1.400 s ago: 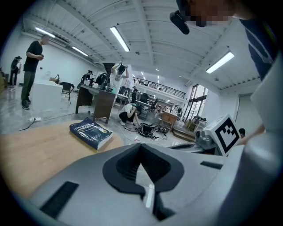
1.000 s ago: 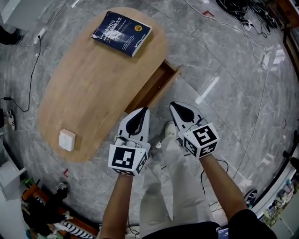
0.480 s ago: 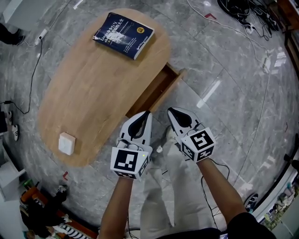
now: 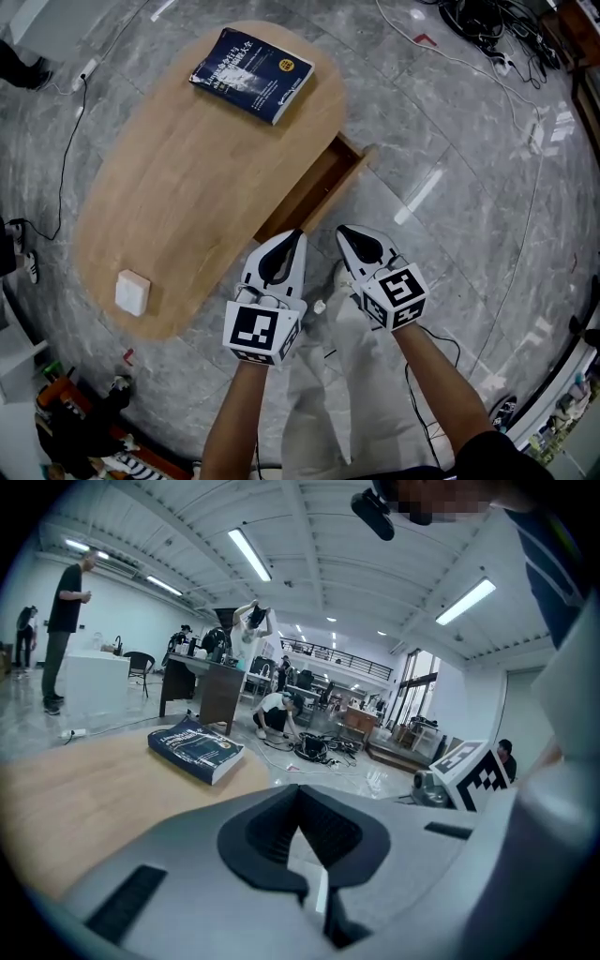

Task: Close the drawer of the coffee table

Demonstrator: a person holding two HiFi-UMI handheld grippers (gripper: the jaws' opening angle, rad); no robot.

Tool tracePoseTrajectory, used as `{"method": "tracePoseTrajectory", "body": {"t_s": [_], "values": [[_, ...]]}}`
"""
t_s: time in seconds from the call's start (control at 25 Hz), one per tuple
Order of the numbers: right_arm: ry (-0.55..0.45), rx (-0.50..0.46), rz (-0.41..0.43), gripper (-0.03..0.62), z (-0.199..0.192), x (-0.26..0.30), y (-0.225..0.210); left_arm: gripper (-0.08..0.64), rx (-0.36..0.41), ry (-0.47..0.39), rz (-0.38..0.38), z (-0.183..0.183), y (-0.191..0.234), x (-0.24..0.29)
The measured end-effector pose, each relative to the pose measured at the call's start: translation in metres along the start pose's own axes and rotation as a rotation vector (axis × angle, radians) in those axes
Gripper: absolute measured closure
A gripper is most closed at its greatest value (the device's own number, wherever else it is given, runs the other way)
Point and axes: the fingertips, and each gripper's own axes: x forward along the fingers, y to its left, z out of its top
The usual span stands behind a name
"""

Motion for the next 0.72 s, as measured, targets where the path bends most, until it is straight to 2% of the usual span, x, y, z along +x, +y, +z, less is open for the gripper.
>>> {"method": "tracePoseTrajectory", "body": {"t_s": [0.72], "values": [[0.069,-0.022,0.007,0.580,-0.033,0.032,-0.012,0.561,-0.001,0.015,0.019,-0.021,0.020,0.004]]}}
